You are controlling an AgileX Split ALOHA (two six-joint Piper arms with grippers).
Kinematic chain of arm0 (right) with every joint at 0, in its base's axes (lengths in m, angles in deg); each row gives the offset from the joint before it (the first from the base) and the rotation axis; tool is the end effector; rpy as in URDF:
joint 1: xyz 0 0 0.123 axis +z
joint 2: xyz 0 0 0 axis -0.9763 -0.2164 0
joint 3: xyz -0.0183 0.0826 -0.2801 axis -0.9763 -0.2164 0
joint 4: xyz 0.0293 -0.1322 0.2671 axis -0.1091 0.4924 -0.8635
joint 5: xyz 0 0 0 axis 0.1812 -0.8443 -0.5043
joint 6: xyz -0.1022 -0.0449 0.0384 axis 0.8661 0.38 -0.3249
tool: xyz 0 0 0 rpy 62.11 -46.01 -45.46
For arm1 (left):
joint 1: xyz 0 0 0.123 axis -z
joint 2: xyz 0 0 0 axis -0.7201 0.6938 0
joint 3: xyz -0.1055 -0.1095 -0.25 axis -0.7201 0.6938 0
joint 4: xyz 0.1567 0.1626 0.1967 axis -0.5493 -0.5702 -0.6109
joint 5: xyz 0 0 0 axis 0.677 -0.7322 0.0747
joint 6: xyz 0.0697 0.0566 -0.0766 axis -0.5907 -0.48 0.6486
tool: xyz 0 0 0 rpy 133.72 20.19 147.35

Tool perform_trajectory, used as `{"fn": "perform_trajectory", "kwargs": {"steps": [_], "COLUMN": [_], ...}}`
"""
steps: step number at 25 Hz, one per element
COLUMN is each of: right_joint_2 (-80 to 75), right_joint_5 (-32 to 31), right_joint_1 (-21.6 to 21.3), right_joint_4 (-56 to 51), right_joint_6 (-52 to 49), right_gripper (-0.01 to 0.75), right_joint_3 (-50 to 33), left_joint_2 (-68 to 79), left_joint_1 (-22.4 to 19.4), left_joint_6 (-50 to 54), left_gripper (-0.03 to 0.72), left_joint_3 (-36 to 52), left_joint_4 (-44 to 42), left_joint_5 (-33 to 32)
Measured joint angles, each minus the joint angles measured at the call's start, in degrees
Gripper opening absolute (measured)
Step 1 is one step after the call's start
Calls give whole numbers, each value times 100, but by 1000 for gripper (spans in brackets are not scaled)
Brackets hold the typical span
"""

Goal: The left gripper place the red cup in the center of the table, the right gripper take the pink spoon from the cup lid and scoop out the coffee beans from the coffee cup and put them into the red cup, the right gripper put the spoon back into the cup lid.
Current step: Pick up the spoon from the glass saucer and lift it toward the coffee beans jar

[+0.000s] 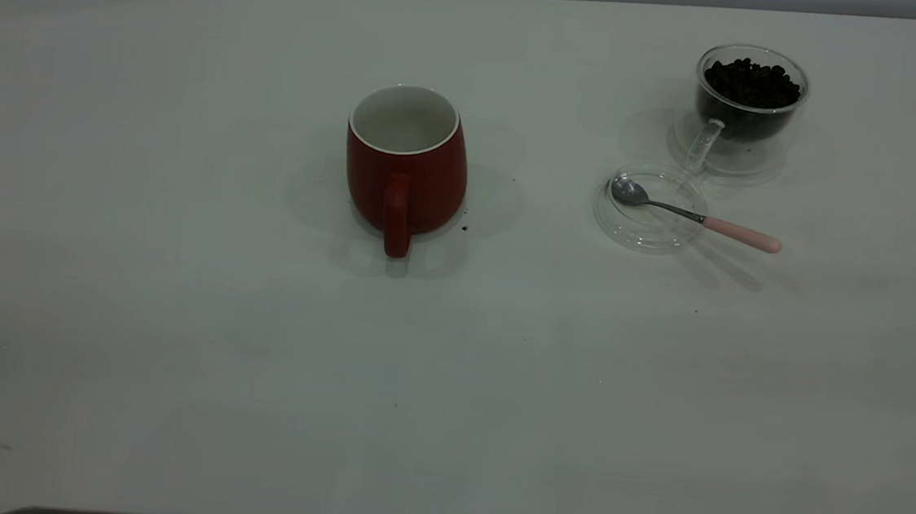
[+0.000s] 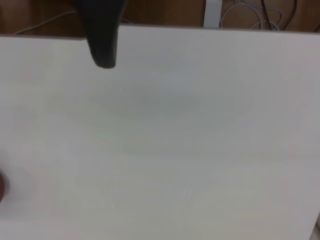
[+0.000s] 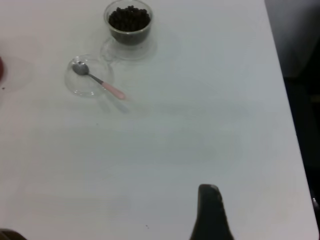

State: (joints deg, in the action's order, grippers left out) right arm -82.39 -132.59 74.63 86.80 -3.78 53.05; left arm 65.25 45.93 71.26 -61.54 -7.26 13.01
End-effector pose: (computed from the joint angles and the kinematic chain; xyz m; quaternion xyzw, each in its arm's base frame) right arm 0.0579 0.0024 0.2701 -0.0133 0.8831 -0.0051 0.4690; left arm 0.0480 0.0035 0.2766 -0.0220 0.8716 0.0055 0.4896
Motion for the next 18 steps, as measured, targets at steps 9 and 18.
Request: {"fn": "perform_trajectory", "kwargs": {"steps": [9,18], "right_joint_2": [-106,-2534], "right_joint_5": [100,571], "right_joint_1": [0,0], "right_joint_4": [-300,-461], "right_joint_6": [-322,-388], "right_gripper": [597,643], "right_joint_3": [108,1500], "left_joint_2": [0,0], "left_joint_1": [0,0], "left_joint_6": [0,0], "left_gripper": [569,569], "left_joint_3": [0,0], "left_joint_4": [0,0], "left_joint_5": [0,0]}}
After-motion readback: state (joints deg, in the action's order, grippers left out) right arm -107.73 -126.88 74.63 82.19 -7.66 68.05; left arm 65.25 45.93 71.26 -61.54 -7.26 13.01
